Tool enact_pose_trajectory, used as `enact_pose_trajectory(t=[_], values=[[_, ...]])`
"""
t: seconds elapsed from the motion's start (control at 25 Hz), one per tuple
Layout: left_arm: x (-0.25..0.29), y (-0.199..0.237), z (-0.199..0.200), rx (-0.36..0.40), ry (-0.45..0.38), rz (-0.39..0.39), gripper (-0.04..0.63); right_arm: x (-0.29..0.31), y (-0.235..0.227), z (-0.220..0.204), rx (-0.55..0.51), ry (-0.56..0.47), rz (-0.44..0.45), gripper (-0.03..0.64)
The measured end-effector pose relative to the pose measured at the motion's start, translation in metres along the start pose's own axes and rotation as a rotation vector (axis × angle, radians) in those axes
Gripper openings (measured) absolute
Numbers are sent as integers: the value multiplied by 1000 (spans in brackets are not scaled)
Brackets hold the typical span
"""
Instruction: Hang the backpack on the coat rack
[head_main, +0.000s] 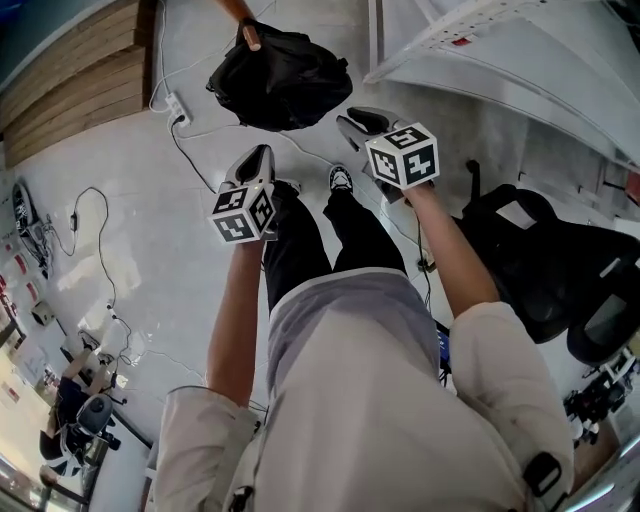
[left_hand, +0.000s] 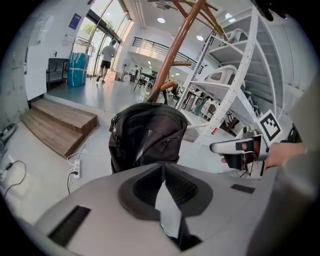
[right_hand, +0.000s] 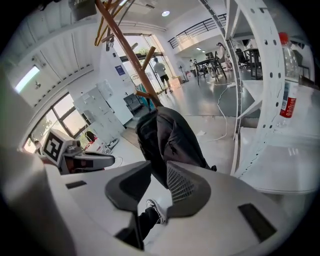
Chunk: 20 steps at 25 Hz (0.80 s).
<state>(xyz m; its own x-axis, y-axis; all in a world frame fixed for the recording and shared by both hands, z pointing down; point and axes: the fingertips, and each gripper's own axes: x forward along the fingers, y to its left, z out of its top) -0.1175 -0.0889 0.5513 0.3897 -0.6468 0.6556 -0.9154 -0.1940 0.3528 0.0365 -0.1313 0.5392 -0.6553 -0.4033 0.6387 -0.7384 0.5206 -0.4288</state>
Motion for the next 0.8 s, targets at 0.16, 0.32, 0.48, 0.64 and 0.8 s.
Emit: enact_pose_trajectory(t=[0.16,0.32,0.48,0.64,0.8], values=[[-18,-13,1,-3,-19,-14,25,-23,19,5,-43,-3,18,90],[-37,-27,3,-12,-36,-28,21,-44,33,6,-56,-5,36,73],[-52,-38,1,-27,-56,-45,21,-63,47,4,-55,0,60,67],[-64,-42,0,-38,-58,-49,21,-77,61,5,-82,2,75,67],[-78,-52,6,-48,-90,-53,21,-90,67,9,-91,-10,71,66]])
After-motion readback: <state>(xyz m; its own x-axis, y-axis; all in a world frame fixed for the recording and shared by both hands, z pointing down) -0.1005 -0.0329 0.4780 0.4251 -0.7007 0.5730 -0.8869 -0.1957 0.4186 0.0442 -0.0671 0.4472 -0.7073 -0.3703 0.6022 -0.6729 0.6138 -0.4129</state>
